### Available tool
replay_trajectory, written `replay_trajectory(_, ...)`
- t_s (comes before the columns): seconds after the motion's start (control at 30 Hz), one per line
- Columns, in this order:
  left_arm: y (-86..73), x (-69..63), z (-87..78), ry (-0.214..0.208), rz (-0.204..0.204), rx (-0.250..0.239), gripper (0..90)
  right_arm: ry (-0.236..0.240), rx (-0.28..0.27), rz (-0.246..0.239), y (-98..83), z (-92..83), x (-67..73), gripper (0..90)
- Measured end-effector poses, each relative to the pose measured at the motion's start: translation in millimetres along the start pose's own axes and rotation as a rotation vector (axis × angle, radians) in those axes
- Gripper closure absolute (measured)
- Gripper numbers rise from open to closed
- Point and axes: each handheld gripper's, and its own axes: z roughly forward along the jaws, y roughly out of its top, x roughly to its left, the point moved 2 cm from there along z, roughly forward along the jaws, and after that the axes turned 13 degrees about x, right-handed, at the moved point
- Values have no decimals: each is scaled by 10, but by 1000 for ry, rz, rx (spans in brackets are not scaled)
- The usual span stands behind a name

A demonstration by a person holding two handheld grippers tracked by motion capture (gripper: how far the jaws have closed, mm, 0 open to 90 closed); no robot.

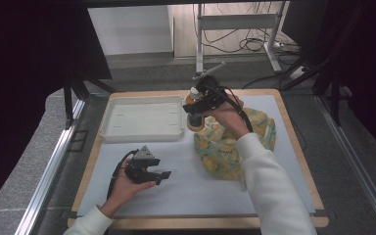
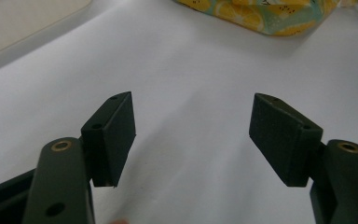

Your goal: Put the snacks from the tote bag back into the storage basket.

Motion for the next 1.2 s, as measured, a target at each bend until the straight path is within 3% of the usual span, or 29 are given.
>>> replay_trajectory(0.67,6,-18,-12,-5,14,0,318,-5,12,-16,178,226,66,301)
replay_trajectory(1.2,17,-43,-3,-8,30,2,317,-6,23,2,305,447,57,301)
